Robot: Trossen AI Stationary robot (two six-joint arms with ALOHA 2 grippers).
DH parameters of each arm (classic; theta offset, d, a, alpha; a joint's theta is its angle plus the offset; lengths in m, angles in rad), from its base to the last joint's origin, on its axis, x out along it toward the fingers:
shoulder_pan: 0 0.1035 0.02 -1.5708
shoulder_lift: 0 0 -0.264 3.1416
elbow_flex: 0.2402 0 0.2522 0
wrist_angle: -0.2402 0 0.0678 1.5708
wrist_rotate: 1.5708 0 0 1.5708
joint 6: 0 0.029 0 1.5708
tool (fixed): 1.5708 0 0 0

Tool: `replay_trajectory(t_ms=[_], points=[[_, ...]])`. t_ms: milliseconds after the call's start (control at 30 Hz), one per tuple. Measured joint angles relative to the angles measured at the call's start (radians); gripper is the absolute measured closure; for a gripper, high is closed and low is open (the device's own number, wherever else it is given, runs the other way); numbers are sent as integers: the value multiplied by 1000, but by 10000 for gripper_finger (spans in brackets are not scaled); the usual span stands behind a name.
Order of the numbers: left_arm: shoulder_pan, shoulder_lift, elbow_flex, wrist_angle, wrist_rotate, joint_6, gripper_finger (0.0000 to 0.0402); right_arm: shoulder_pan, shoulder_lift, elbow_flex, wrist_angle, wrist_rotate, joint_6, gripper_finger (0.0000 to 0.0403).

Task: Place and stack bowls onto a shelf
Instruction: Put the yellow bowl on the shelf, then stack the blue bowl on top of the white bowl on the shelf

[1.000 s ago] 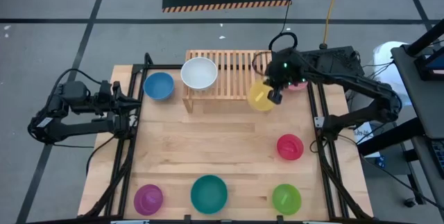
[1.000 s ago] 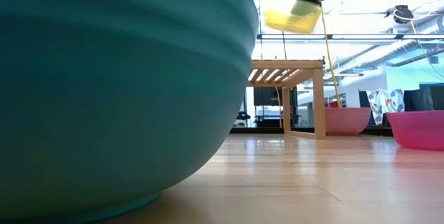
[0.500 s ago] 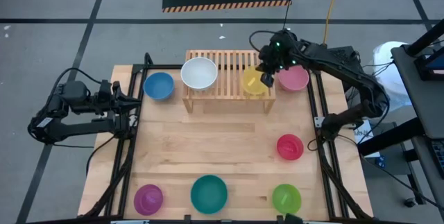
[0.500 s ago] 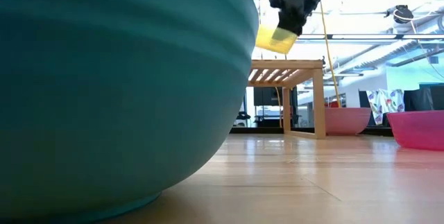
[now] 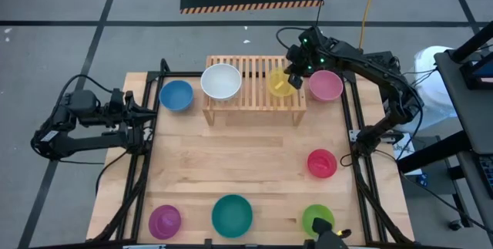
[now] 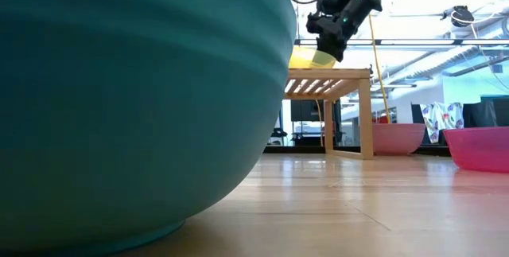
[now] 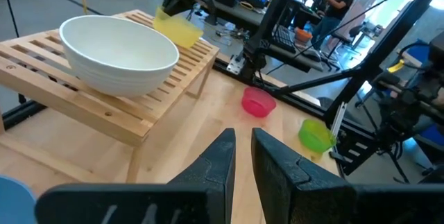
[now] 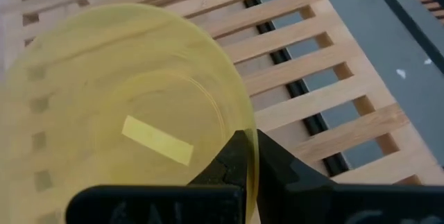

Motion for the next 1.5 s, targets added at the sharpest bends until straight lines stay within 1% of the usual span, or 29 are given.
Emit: replay_trajectory(t_ms=[100,567,1000,1167,1367,1500], points=[[0,0,0,0,0,-2,348,0,4,1,2,1,-51,403],[0,0,0,0,0,4,348,0,5,0,15,16,-58,401],[0,0,0,0,0,3,348,2,7,-2,12,20,-60,339],[0,0,0,0,0,2,348,3,6,-2,39,18,-64,330],[0,0,0,-1,0,-23,348,16,-45,-2,112,15,-63,334],[0,0,0,-1,1,-59,348,40,-117,-2,151,15,-63,334]])
